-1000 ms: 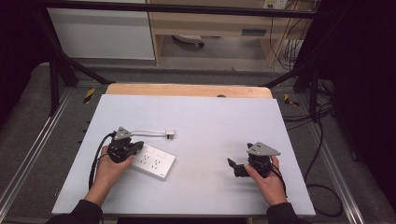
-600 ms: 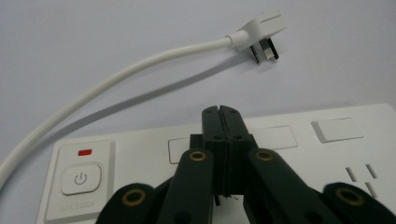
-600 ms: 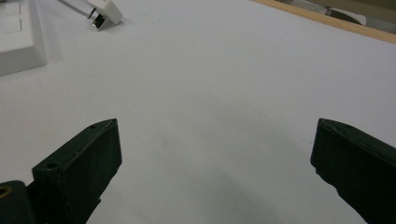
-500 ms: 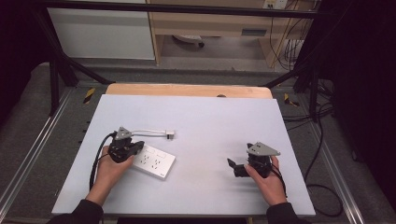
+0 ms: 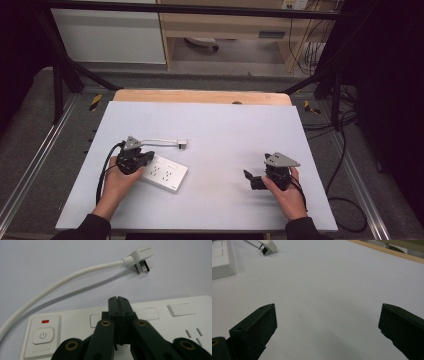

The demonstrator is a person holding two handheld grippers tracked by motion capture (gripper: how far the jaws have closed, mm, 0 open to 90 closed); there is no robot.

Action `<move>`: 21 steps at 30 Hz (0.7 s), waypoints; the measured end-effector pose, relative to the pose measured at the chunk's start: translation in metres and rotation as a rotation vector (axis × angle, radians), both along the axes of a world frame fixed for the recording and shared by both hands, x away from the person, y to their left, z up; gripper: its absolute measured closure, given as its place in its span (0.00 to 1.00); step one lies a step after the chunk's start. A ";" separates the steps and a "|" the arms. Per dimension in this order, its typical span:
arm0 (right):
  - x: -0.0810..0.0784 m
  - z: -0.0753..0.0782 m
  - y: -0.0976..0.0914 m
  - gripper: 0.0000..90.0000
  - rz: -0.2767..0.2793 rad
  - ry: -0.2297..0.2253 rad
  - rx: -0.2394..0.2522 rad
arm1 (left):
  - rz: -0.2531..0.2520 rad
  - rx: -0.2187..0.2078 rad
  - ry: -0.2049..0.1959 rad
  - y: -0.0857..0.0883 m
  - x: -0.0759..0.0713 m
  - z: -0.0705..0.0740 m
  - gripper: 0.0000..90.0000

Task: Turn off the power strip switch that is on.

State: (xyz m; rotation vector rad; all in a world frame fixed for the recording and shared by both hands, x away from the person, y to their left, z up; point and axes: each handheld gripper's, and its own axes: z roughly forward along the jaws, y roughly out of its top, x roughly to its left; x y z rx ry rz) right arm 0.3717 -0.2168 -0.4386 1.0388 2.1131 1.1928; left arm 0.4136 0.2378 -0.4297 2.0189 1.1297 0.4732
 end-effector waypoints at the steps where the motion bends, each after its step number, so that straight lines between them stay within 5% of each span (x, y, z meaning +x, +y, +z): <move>1: 0.000 0.000 0.000 0.03 0.000 -0.001 0.000 | 0.000 0.001 -0.001 0.000 0.000 0.000 1.00; 17: 0.000 0.000 0.000 0.03 0.001 0.000 -0.003 | -0.002 -0.019 0.019 0.003 0.002 -0.002 1.00; 21: 0.000 0.000 0.000 0.03 0.000 0.000 -0.002 | -0.012 -0.012 -0.002 0.000 0.001 -0.004 1.00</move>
